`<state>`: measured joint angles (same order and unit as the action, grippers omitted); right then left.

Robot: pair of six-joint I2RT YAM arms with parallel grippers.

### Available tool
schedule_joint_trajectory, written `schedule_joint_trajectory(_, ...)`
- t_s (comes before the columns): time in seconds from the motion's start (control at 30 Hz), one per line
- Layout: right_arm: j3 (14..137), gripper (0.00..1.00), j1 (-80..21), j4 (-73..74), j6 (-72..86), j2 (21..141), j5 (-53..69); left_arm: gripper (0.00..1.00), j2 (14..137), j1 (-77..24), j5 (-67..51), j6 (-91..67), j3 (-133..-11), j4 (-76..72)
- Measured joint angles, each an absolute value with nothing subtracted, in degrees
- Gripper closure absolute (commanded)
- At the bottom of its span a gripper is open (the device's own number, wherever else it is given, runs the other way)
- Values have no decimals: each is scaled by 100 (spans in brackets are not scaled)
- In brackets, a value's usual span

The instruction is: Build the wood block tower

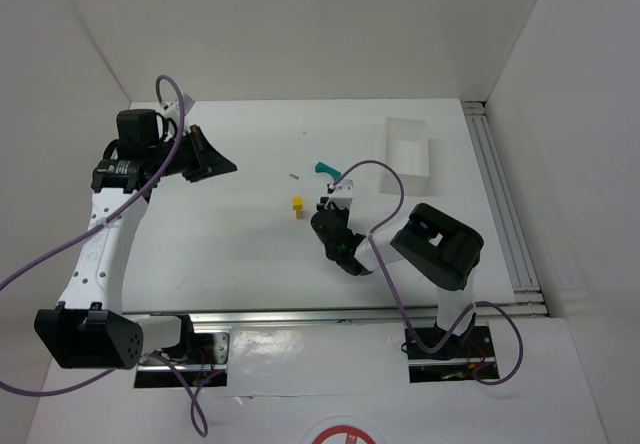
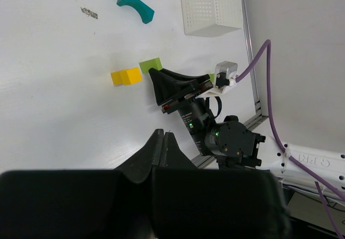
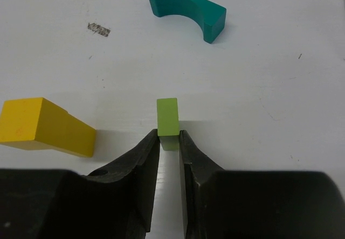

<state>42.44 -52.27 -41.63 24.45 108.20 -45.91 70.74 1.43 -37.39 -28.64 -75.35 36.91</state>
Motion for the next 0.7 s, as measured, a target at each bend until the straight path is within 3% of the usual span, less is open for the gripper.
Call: schedule_joint_trajectory(0.7, 4565, 74, -5463, -3754, 2464, 10822, -4827, 100, 7074, 143, -3741, -2864, -7535, 3691)
